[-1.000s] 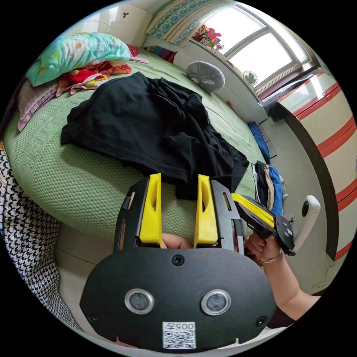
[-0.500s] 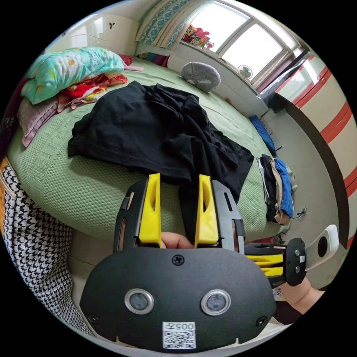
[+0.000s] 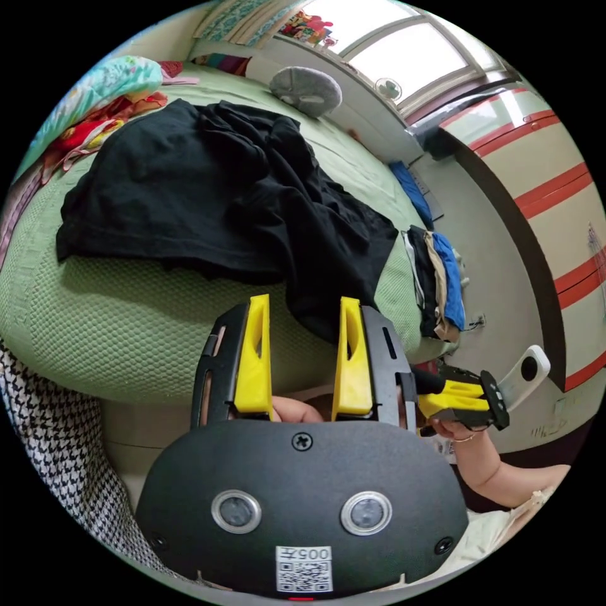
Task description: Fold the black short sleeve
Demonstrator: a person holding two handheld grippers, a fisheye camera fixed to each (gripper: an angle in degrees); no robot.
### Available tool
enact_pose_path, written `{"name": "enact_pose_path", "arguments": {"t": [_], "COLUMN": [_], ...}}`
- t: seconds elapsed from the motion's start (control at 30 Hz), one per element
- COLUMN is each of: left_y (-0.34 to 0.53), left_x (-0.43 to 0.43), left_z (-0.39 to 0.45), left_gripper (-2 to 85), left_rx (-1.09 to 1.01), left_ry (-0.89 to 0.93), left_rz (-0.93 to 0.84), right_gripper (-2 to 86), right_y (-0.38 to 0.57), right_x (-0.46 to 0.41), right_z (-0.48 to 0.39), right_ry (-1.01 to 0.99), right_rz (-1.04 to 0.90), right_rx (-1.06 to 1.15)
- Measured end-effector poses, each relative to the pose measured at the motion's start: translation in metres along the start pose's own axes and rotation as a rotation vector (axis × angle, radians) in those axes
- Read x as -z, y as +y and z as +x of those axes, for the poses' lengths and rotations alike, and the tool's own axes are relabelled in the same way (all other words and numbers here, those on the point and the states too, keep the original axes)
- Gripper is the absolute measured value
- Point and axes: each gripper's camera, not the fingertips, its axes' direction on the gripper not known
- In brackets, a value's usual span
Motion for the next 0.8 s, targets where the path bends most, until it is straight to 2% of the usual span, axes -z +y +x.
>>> {"name": "enact_pose_path", "arguments": {"t": [0.17, 0.27, 0.37, 0.43, 0.57, 0.7, 0.8], "left_y": [0.001, 0.003, 0.007, 0.014, 0.027, 0.043, 0.055], "left_x": [-0.006, -0.010, -0.007, -0.004, 0.003, 0.018, 0.033], "left_z": [0.012, 0.018, 0.028, 0.041, 0.058, 0.063, 0.061], "left_gripper": [13.9, 9.9, 3.8, 2.3, 1.4, 0.9, 0.7], "left_rx": [-0.009, 0.014, 0.039, -0.008, -0.070, -0.049, -0.001], "left_ry": [-0.014, -0.018, -0.210, -0.347, -0.390, -0.396, -0.365], "left_rz": [-0.028, -0.043, -0.042, -0.032, -0.016, 0.033, 0.087], "right_gripper": [-1.7, -1.6, -1.3, -1.2, -1.1, -0.1, 2.8], "right_y": [-0.004, -0.005, -0.006, -0.006, -0.008, -0.016, -0.030], "right_x": [-0.004, -0.013, -0.019, -0.023, -0.034, -0.042, -0.045], "right_z": [-0.010, -0.020, -0.029, -0.033, -0.032, -0.016, 0.018], "right_ry": [0.043, 0.071, 0.028, 0.075, 0.163, 0.331, 0.379], "right_rz": [-0.022, -0.055, -0.071, -0.069, -0.118, -0.169, -0.240], "right_rx": [0.062, 0.111, 0.151, 0.152, 0.134, 0.038, -0.186]}}
